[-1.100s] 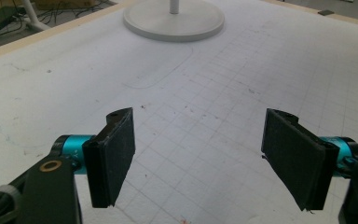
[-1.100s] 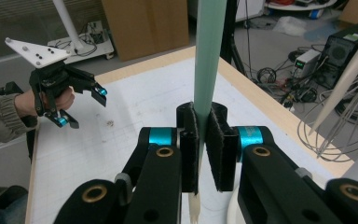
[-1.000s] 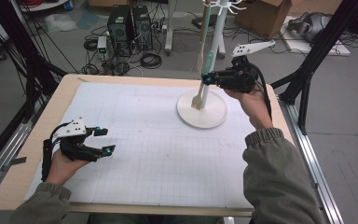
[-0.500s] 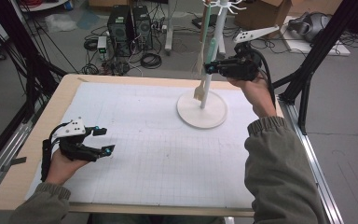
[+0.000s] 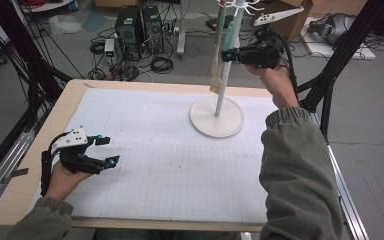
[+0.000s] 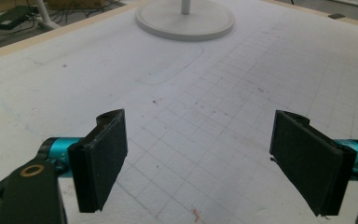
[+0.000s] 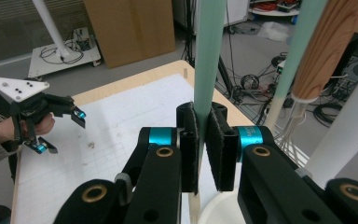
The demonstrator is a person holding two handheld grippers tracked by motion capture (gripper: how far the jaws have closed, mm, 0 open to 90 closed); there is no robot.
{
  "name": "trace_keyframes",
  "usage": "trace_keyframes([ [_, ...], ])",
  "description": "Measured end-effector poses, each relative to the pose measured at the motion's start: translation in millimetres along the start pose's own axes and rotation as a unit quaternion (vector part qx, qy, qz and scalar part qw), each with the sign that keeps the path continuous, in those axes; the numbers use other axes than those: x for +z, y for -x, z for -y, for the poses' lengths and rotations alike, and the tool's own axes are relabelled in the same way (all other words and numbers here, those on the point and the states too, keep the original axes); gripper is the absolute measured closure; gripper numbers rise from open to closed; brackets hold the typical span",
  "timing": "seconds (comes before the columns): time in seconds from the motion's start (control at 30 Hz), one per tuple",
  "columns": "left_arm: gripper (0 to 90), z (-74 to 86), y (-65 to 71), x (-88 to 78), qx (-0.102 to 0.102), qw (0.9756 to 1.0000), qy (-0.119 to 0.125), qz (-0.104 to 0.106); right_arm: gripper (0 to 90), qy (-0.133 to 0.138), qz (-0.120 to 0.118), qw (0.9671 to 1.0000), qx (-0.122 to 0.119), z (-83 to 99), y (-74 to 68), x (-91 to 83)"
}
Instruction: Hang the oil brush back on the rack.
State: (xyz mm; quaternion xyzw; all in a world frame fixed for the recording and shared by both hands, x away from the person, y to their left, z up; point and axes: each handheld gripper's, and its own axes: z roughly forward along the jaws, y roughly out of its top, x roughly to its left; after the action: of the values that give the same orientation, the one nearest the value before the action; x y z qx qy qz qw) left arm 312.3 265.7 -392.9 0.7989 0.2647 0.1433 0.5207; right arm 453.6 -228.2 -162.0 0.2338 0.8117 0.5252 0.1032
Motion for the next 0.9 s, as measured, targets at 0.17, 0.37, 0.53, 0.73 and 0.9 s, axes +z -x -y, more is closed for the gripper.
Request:
trace_keyframes([
  [0.17,17.2,1.9,-0.3,-2.5,-0.004,1.0,0.002,-0.006,83.8,-0.004,0.004,1.0,-0.001,-7.8,3.4,-1.1],
  [0.37,17.1,2.6,-0.1,-6.3,-0.003,0.9999,0.004,-0.01,83.7,-0.001,0.008,1.0,0.002,-17.7,4.8,-2.3],
  [0.53,17.1,2.9,0.4,-7.0,-0.004,0.9999,0.005,-0.01,83.8,-0.007,0.014,0.9998,0.01,-19.4,9.4,-2.5],
  [0.73,17.1,3.2,0.0,-7.0,-0.005,0.9999,0.005,-0.009,83.7,-0.01,0.019,0.9996,0.02,-19.3,15.1,0.8],
  [0.9,17.1,3.0,-0.3,-7.7,-0.004,0.9999,0.007,-0.01,83.7,-0.011,0.02,0.9994,0.025,-17.8,18.3,4.1],
])
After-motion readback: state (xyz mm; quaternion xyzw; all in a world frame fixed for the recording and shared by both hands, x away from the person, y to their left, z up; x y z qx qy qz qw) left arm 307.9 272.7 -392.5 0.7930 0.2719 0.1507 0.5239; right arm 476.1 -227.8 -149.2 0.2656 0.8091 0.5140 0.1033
